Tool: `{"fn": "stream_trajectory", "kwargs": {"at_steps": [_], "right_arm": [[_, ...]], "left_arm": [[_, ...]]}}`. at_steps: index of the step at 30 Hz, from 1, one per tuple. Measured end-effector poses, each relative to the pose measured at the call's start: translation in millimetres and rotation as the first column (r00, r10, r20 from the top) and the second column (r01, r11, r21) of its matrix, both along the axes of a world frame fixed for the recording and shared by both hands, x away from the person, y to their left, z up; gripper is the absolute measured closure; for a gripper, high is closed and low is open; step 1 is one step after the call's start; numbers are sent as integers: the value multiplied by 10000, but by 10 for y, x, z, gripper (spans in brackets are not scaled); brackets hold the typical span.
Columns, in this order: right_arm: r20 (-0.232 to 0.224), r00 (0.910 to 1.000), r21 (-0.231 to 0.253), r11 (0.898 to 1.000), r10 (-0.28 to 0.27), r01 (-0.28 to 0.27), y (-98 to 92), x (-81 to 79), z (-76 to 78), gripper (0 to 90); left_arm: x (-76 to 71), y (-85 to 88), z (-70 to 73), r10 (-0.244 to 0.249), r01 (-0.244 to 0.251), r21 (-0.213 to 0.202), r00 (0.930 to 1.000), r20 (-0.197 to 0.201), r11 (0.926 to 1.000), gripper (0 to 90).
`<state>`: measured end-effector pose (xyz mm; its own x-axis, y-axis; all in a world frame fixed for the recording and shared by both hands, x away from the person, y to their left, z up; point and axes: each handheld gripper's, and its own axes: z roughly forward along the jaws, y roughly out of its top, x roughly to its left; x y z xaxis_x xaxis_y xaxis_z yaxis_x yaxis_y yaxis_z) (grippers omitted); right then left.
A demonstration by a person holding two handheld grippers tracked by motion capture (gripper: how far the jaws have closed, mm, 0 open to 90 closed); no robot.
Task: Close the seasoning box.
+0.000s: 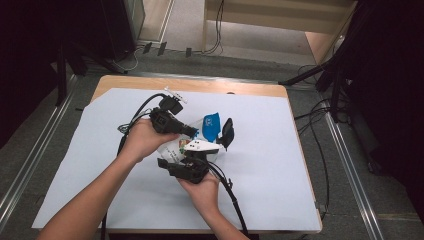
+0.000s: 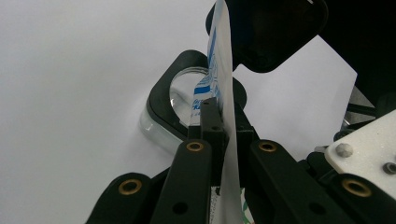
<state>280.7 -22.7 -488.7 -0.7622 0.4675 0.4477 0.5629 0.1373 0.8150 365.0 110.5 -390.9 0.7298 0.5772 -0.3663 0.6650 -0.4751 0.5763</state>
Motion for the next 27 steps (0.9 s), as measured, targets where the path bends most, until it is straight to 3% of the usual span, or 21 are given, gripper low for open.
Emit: {"fn": "stream_trajectory", "kwargs": {"at_steps": [14, 27], "right_arm": [[11, 10000, 388, 9992, 14, -14, -12, 7, -5, 638], [53, 9999, 208, 9997, 155, -156, -32, 27, 16, 624]], "left_arm": [[-3, -2, 6, 10, -9, -88, 9999, 105, 10000, 897], [20, -26, 16, 175, -176, -134, 9998, -65, 9998, 899]]}}
